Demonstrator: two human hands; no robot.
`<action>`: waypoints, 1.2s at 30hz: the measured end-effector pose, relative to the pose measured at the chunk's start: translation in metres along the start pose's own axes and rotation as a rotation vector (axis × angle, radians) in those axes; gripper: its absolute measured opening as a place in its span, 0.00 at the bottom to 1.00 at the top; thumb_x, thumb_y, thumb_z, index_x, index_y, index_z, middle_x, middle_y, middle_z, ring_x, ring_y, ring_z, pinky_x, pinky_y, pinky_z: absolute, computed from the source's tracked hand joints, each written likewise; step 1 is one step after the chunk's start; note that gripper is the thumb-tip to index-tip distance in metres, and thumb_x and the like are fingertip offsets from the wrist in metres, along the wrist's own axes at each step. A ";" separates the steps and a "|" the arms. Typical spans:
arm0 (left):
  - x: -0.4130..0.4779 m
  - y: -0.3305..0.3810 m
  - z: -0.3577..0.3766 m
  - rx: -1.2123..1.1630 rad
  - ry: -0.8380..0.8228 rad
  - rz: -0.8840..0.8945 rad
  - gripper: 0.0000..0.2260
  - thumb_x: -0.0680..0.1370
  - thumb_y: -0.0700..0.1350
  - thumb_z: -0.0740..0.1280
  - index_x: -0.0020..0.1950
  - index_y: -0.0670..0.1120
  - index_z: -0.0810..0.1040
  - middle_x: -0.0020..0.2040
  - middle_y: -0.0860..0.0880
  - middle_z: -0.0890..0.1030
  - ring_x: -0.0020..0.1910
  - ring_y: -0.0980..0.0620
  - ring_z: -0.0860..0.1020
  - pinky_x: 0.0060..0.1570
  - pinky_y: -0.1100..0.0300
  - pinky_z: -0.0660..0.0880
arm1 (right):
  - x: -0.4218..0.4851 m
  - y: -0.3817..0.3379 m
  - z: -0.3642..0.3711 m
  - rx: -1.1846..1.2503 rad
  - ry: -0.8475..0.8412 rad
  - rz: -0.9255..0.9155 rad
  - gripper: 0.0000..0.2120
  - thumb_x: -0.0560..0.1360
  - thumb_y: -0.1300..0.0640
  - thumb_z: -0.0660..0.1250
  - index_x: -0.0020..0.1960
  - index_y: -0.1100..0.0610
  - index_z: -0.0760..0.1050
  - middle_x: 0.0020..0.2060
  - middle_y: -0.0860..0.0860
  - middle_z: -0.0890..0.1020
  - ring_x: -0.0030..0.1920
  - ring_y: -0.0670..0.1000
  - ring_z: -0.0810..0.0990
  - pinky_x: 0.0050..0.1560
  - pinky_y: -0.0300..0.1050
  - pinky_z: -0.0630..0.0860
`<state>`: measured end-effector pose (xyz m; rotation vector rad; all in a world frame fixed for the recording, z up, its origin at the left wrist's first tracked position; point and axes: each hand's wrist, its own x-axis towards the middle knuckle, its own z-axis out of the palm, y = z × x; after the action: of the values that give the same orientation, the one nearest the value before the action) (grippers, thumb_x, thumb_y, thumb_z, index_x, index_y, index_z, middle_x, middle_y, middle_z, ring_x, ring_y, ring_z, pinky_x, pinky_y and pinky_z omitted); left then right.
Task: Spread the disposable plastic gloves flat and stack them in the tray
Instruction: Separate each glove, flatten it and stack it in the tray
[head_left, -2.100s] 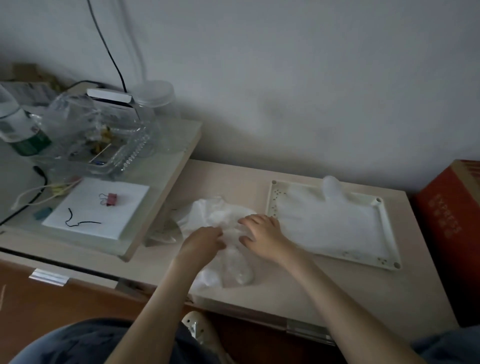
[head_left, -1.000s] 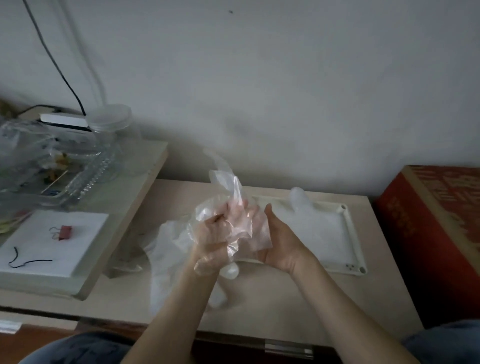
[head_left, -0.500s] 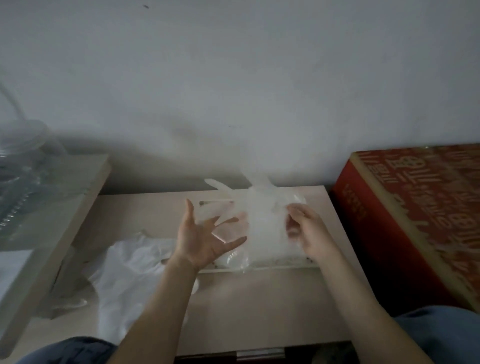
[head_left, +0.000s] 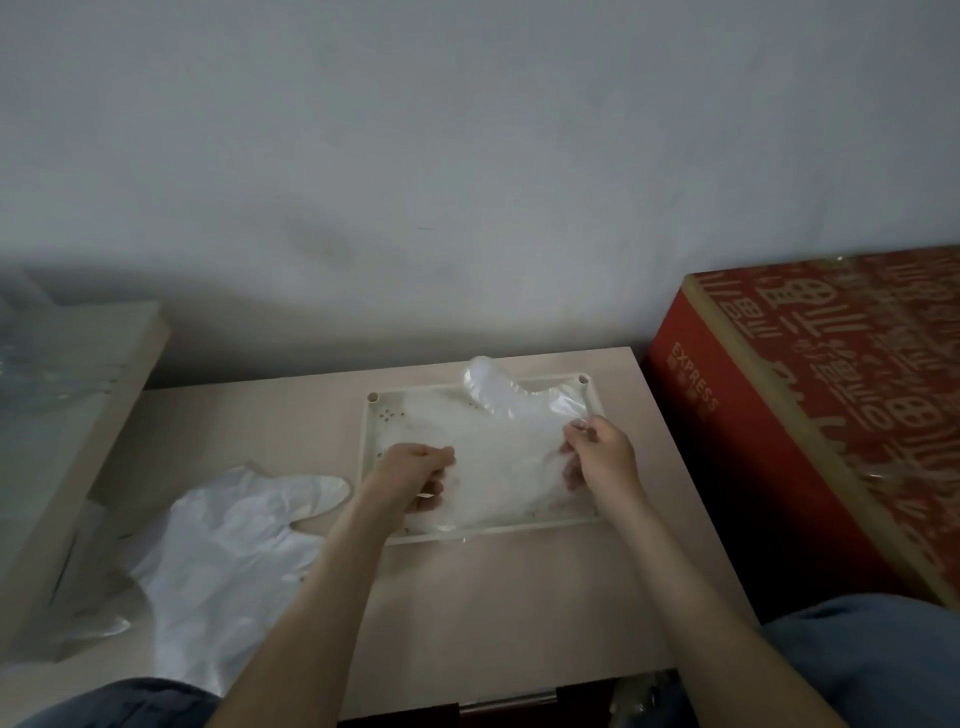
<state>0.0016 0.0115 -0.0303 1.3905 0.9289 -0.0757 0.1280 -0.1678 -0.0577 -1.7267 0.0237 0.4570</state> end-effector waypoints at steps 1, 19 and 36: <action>-0.001 0.002 -0.002 0.010 0.012 -0.001 0.07 0.78 0.43 0.68 0.41 0.42 0.77 0.29 0.49 0.70 0.26 0.56 0.68 0.23 0.68 0.69 | 0.000 0.001 -0.001 -0.013 0.012 -0.008 0.07 0.78 0.63 0.61 0.41 0.63 0.69 0.32 0.57 0.74 0.19 0.49 0.67 0.20 0.38 0.67; 0.013 -0.001 -0.040 -0.322 0.040 -0.206 0.04 0.76 0.38 0.69 0.43 0.38 0.78 0.26 0.49 0.69 0.20 0.57 0.68 0.20 0.67 0.70 | 0.000 0.008 0.003 -0.032 0.080 0.004 0.09 0.77 0.64 0.62 0.39 0.61 0.68 0.31 0.56 0.73 0.21 0.50 0.67 0.18 0.39 0.66; 0.008 0.005 -0.037 -0.218 -0.008 -0.203 0.09 0.79 0.44 0.66 0.40 0.43 0.74 0.39 0.44 0.82 0.28 0.55 0.72 0.24 0.66 0.71 | 0.000 0.009 0.003 -0.150 0.089 -0.022 0.07 0.78 0.62 0.63 0.41 0.64 0.71 0.31 0.57 0.75 0.19 0.47 0.69 0.19 0.38 0.68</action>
<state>-0.0093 0.0482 -0.0268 1.0922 1.0373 -0.1292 0.1248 -0.1669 -0.0669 -1.8920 0.0349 0.3726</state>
